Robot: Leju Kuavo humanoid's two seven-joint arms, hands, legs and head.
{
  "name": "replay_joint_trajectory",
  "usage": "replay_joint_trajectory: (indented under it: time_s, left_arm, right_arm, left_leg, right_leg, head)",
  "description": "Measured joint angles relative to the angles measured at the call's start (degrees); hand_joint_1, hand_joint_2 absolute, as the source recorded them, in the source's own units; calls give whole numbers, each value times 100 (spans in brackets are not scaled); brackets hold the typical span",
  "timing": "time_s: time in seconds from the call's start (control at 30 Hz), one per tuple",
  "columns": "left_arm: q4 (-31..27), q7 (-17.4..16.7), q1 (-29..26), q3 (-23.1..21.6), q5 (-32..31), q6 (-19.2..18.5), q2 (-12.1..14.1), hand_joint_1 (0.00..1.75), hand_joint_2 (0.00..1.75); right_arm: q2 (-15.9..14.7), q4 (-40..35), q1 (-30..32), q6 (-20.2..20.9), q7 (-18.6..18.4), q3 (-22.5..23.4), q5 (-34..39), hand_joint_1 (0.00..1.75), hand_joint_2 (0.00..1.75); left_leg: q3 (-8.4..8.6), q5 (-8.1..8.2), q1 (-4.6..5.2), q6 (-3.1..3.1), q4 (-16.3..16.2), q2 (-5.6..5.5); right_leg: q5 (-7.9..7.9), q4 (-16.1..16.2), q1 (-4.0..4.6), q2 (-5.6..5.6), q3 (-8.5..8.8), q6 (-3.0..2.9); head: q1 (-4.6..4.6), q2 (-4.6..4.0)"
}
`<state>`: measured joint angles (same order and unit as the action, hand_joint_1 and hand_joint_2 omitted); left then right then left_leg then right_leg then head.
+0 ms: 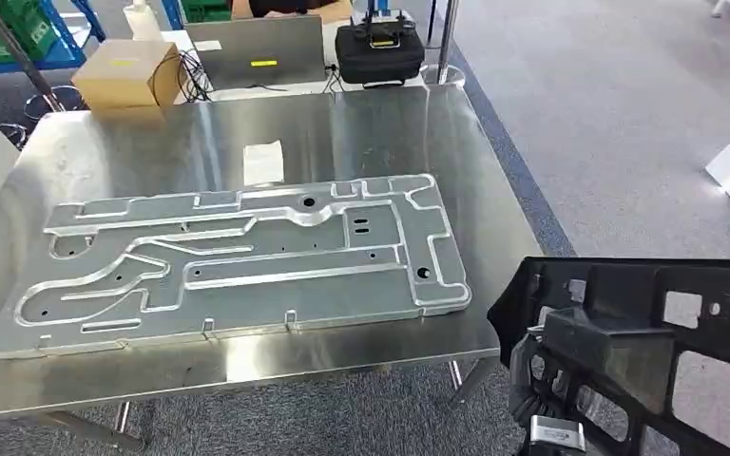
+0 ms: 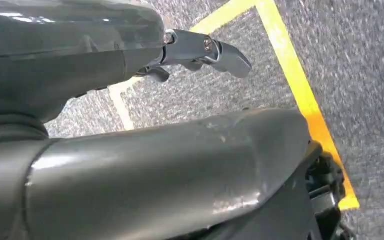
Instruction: Take the parts from the cabinet and place them on the table.
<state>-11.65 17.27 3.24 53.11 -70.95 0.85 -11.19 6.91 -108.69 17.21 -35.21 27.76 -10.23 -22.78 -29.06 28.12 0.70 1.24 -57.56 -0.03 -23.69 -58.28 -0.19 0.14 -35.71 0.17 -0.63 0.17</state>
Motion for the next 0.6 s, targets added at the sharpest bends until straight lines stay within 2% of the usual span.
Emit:
replay_joint_trajectory:
  time_s: [0.03,0.17,0.23,0.3,0.33,0.47,0.6]
  left_arm:
    - [0,0,1,0,0,0,-2,0,0]
    - [0,0,1,4,0,2,-17,0,0]
    - [0,-2,3,11,-11,11,-20,0,0]
    - [0,-48,2,9,-94,26,-20,0,0]
    - [0,-66,3,9,-123,33,-20,0,0]
    - [0,-124,9,2,-234,-17,-22,0,0]
    - [0,-153,48,-26,-332,-59,-22,0,0]
  right_arm:
    - [-2,0,6,7,-4,2,-4,175,175]
    - [-11,11,12,4,-153,42,-265,175,175]
    - [-50,44,11,-164,-484,155,-825,175,175]
    - [-177,118,-61,-321,-1111,528,-1774,175,175]
    - [-234,173,-140,-302,-1306,735,-2051,175,175]
    - [-659,678,-732,-24,-1981,1486,-3178,175,175]
    - [-953,1489,-1465,302,-2560,1565,-4586,175,175]
  left_leg:
    - [9,51,0,11,-1,-1]
    - [7,70,0,9,2,-1]
    - [9,88,0,13,3,-1]
    - [8,108,0,21,4,-2]
    - [8,112,-1,23,4,-2]
    - [9,126,0,33,5,7]
    - [13,131,0,39,4,17]
  right_leg:
    - [89,1,4,2,-3,-40]
    - [32,3,3,1,-5,-11]
    - [9,2,4,1,-4,-11]
    - [-5,2,3,0,-4,-3]
    - [-11,2,3,0,-4,5]
    - [-18,5,0,9,-2,7]
    - [-19,8,1,17,-1,10]
  head:
    - [-7,-2]
    - [-2,0]
    - [-4,0]
    - [-2,0]
    - [-2,0]
    - [-4,0]
    - [-4,0]
